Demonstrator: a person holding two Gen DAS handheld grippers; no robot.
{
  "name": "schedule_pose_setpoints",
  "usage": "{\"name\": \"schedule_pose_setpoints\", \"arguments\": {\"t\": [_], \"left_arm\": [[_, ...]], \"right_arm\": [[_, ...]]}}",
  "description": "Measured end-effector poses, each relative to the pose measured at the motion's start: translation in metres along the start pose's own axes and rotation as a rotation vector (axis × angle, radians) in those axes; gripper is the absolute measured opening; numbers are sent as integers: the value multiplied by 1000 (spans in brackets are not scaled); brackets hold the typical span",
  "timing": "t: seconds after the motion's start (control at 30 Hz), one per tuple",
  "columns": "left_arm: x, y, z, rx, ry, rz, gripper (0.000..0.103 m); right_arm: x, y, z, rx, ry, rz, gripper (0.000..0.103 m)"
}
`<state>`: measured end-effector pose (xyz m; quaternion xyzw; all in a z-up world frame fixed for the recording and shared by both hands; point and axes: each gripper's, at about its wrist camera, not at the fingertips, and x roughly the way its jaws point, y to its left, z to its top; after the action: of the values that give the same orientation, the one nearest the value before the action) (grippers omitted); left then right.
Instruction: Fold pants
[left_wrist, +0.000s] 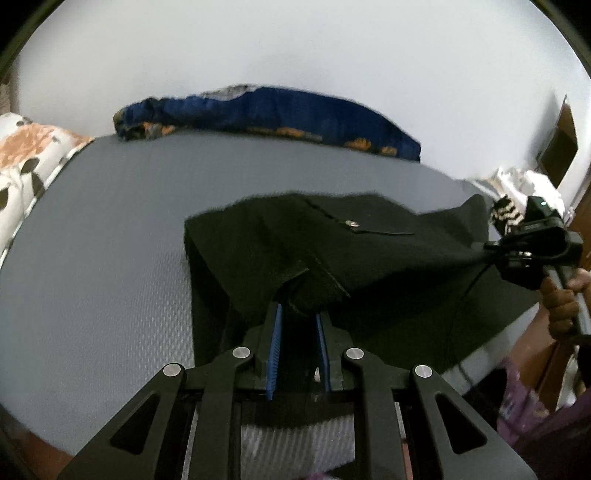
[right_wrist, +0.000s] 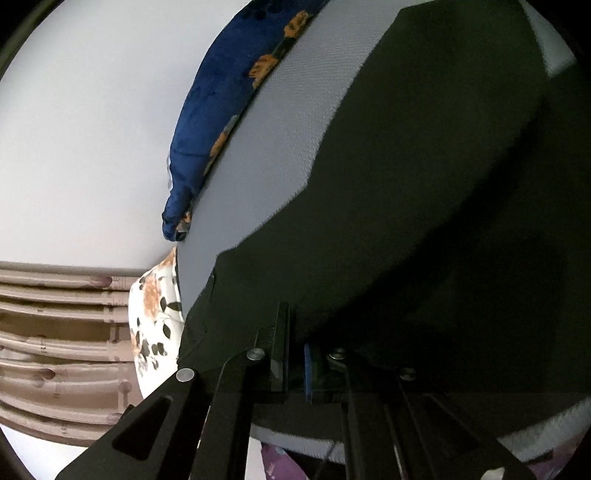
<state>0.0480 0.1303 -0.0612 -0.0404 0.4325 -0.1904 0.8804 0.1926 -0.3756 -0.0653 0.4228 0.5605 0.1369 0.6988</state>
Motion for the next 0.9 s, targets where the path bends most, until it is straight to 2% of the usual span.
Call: {"name": "schedule_pose_setpoints", "arguments": {"t": [0.27,0.37,0.47,0.53,0.57,0.63,0.7,0.77,0.87,0.9], "left_arm": [[15,-1,-33,45,93,73,19],[17,-8,-41,99,127,131,24],[16,-8,-46,125,148,199,41],[12,-7,-50,136,152,260,60],[9,-6,-50,137,149,274,62],[-3,-12,-48,145,115,296,62],[-19,-28,-41,195,42,336,63],[-33,-46,-33,243,-32,350,68],[-47,-84,-11,311,-120,239,82],[-45,-95,-5,327,-135,207,88]], "right_arm": [[20,-34,-31,48,35,-44,6],[23,-43,-38,63,37,-56,6],[23,-48,-42,67,38,-63,7],[23,-53,-43,72,42,-56,7],[24,-56,-42,75,43,-45,8],[24,-60,-40,75,41,-9,8],[23,-66,-38,99,22,62,18],[17,-76,-35,146,-15,173,36],[5,-90,-29,208,-72,289,49],[0,-95,-25,223,-88,323,50]]}}
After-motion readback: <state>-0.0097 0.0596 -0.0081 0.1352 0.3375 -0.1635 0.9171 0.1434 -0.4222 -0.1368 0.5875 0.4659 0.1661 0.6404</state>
